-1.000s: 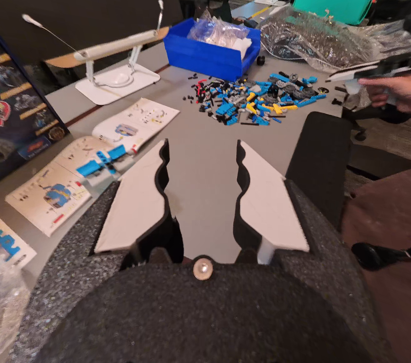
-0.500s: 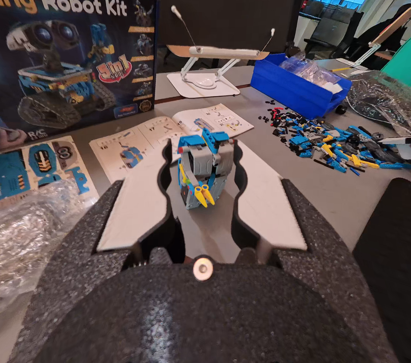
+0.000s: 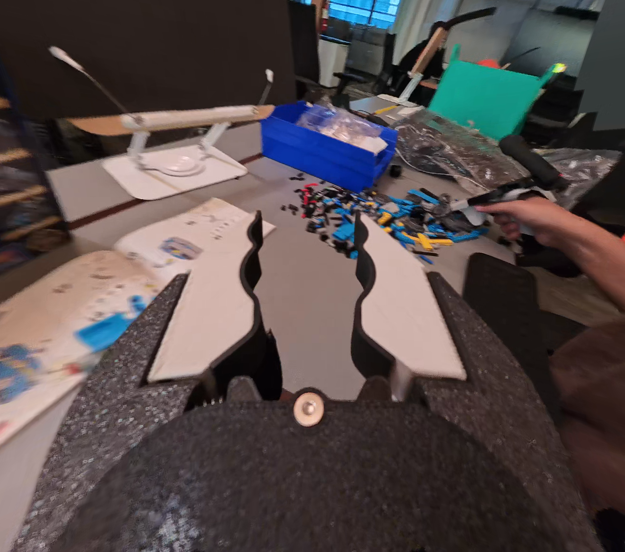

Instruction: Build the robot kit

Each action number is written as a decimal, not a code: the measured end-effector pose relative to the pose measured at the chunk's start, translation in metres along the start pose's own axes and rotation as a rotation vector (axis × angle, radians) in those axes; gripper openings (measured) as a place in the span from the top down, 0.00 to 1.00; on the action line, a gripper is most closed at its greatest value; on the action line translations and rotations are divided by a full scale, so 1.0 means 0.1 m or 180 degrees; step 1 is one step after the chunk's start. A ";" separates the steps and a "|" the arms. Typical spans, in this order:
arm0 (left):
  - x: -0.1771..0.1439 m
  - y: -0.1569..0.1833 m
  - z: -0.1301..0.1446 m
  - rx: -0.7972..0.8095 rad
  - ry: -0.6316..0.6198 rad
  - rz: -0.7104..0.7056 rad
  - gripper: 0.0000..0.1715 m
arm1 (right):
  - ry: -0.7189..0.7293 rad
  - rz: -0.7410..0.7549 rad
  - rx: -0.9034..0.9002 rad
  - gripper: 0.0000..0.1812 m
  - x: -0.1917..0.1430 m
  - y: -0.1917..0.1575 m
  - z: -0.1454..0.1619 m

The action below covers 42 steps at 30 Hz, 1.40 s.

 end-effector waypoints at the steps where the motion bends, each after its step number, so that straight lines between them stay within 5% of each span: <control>1: 0.05 0.06 0.11 -0.0007 -0.0036 0.0041 0.68 | 0.0039 0.0038 -0.0008 0.95 -0.02 0.00 -0.01; 8: 0.12 0.21 0.67 0.0147 -0.0058 0.0168 0.70 | 0.0730 0.0410 -0.0457 0.95 -0.52 -0.38 -0.36; 12: 0.16 0.17 0.87 0.0251 -0.0247 0.0293 0.70 | 0.0617 -0.0601 -0.1181 0.95 -0.58 -1.58 -0.48; 16: 0.16 0.13 0.88 0.0311 -0.0039 0.0383 0.71 | 0.0214 -0.1481 -0.1872 0.94 -0.30 -2.85 -0.18; 23: -0.02 0.06 0.84 0.0556 0.0361 0.0494 0.71 | -0.0238 -0.2191 -0.2016 0.95 0.08 -3.88 0.27; 32: 0.02 -0.04 0.84 0.0251 0.0257 0.0460 0.71 | -0.0281 -0.2165 -0.1960 0.91 0.20 -3.84 0.35; 38: 0.03 -0.08 0.84 0.0130 0.0223 0.0479 0.71 | 0.0455 -0.1285 -0.1612 0.87 0.32 -2.94 -0.29; 40: 0.03 -0.07 0.84 0.0143 0.0220 0.0478 0.71 | 0.0430 -0.0960 -0.1584 0.87 0.50 -2.64 -0.41; 42: 0.03 -0.06 0.85 0.0166 0.0216 0.0481 0.71 | 0.0346 -0.1120 -0.1365 0.87 0.64 -2.56 -0.47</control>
Point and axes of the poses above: each gripper's, where its closed fingertips meet, x out along the fingers, z out of its underside, y = z × x across the jaws, the point moved 9 cm from there along -x, back along the fingers, and after that the axes turned 4 degrees about y, right-handed, at the moved point
